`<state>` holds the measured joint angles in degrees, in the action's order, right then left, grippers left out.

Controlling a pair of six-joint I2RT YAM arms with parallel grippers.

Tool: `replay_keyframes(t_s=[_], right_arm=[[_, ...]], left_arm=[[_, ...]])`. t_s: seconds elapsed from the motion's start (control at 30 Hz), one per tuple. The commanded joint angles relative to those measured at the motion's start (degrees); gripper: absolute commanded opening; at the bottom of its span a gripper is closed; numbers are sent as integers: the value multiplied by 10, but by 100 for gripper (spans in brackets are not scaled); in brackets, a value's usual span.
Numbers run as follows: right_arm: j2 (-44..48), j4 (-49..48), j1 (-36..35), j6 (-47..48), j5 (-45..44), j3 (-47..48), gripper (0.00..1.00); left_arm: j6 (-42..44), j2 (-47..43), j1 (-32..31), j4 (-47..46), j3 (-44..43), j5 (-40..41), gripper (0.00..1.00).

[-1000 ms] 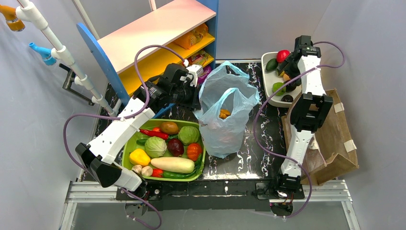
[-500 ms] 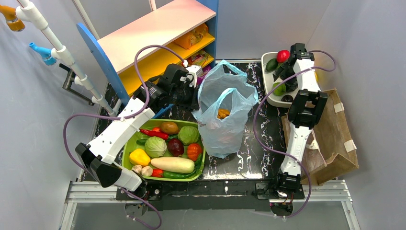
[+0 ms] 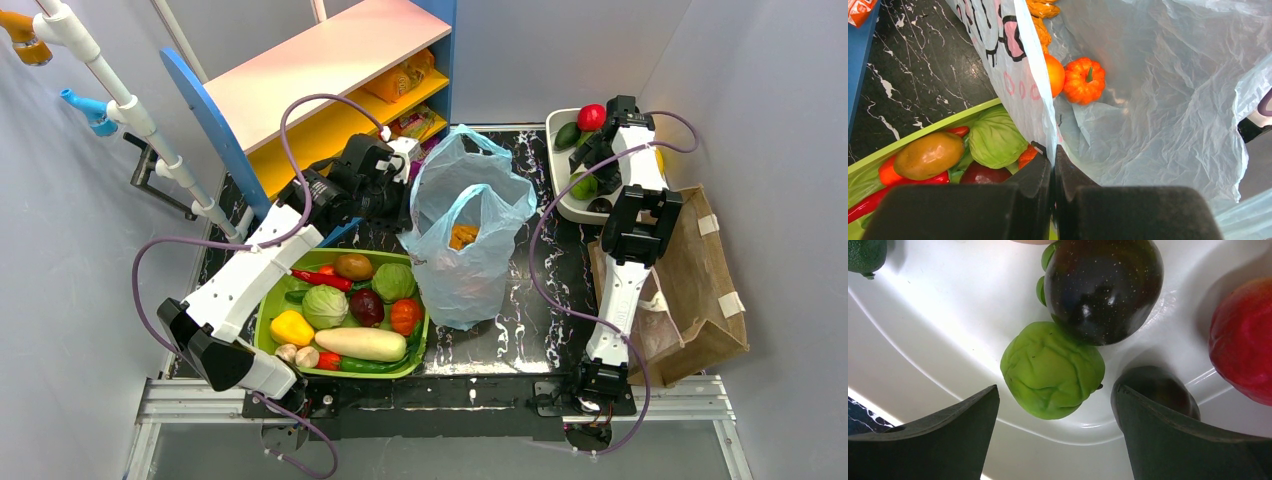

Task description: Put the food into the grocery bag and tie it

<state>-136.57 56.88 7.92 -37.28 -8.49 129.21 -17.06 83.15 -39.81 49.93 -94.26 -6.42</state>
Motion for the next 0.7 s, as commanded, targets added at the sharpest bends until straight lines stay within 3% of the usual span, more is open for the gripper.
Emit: replay_keyframes(t_s=[0.0,0.4,0.67], right_arm=[[-13,-12,5,1,10,1,94],[-28,-18,4,6,18,1,84],[-16,-21,4,15,29,4,65]], left_arm=[[8,-3,2,15,-24,9,0],[4,8,2,17,-36,4,0],[1,9,2,15,-35,3,0]])
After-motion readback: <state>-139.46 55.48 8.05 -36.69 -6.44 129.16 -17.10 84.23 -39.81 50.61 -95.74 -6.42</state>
